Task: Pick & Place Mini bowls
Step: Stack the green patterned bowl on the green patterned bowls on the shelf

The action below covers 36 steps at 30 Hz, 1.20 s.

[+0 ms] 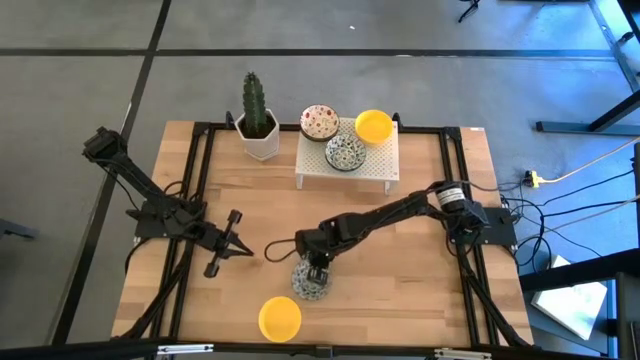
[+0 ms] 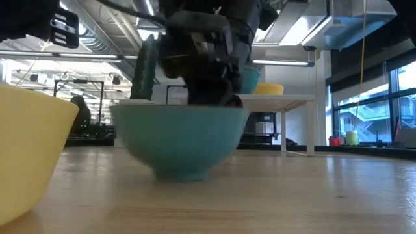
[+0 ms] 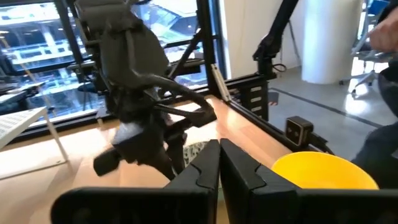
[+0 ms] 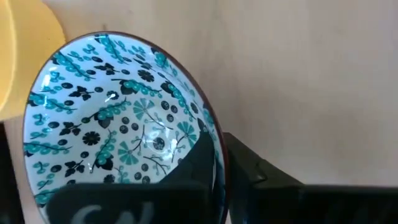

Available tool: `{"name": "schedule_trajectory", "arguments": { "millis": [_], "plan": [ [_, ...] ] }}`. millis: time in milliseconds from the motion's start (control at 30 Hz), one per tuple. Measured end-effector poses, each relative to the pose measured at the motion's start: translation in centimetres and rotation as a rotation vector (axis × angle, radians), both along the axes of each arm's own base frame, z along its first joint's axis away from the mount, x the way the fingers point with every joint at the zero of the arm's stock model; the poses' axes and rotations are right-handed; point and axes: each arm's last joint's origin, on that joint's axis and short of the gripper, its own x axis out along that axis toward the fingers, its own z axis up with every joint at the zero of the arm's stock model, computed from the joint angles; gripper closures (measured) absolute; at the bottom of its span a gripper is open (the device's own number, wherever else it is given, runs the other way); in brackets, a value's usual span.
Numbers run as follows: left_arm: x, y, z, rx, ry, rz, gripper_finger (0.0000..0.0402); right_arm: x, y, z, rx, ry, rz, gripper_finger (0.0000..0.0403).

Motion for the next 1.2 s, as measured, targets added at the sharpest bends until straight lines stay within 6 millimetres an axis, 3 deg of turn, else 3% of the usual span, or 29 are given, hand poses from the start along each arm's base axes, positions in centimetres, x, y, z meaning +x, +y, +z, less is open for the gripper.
{"name": "schedule_trajectory", "arguments": {
  "millis": [100,267,467,667,800,933,1033,1200],
  "plan": [
    [0.0,0.0,0.0,-0.001,0.000,0.012,0.0393,-0.7,-0.7,2.5,0.020,-0.033,-0.016,0.0386],
    [0.0,0.0,-0.1,0.002,0.007,0.011,0.0391,-3.5,-2.4,8.9,0.024,-0.116,-0.055,0.0386],
    [0.0,0.1,-1.0,-0.083,0.125,0.027,0.0398,-9.4,-3.9,16.4,-0.067,-0.222,-0.133,0.0386],
    [0.2,0.3,-2.2,-0.102,0.218,0.154,0.0398,-14.5,-5.9,21.5,-0.119,-0.361,-0.171,0.0386],
    [0.8,0.5,-0.7,-0.052,0.120,0.222,0.0400,-16.8,-7.6,23.1,-0.140,-0.401,-0.234,0.0386],
    [1.8,0.6,3.1,0.034,0.013,0.284,0.0400,-17.8,-8.7,23.6,-0.165,-0.393,-0.253,0.0386],
    [2.0,0.9,5.2,0.126,0.034,0.358,0.0399,-18.0,-9.0,23.5,-0.170,-0.371,-0.260,0.0386],
    [1.9,1.5,5.4,0.273,0.100,0.540,0.0399,-18.0,-9.0,22.9,-0.164,-0.312,-0.275,0.0386]
  ]
}}
